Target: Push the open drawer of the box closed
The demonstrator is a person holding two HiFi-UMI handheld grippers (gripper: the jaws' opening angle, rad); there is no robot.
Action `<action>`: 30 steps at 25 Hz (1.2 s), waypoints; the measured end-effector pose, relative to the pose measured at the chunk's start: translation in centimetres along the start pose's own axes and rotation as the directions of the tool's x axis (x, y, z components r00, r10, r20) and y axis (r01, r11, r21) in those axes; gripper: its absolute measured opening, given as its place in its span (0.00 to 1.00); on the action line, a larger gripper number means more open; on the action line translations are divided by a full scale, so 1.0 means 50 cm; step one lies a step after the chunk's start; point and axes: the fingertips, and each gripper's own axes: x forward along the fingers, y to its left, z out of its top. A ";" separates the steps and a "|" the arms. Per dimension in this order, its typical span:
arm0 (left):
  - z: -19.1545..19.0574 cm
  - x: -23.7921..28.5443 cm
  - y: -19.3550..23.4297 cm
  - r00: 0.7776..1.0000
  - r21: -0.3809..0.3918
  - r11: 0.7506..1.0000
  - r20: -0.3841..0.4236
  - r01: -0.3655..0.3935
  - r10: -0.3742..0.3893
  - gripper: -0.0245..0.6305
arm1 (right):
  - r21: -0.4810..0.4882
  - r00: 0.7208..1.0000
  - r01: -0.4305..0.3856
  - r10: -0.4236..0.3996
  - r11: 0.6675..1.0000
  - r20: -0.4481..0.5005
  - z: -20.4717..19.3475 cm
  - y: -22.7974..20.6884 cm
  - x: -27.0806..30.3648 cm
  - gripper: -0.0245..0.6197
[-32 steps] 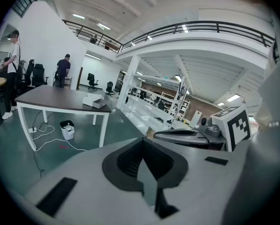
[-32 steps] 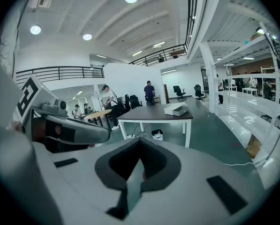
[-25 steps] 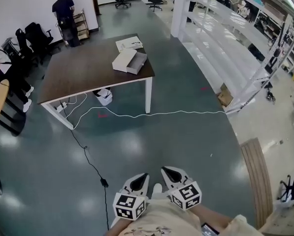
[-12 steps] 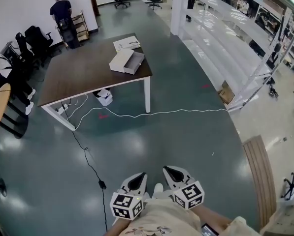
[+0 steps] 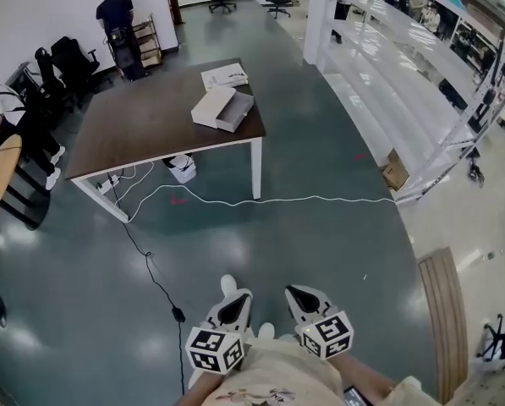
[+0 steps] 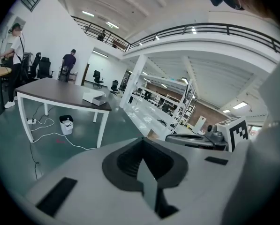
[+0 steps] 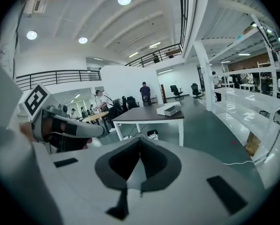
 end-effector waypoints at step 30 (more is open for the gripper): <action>0.513 0.476 0.573 0.992 -0.029 0.993 -0.057 0.113 -0.115 0.05 | 0.025 0.988 0.147 -0.146 0.989 -0.060 0.416 -0.356 0.751 0.04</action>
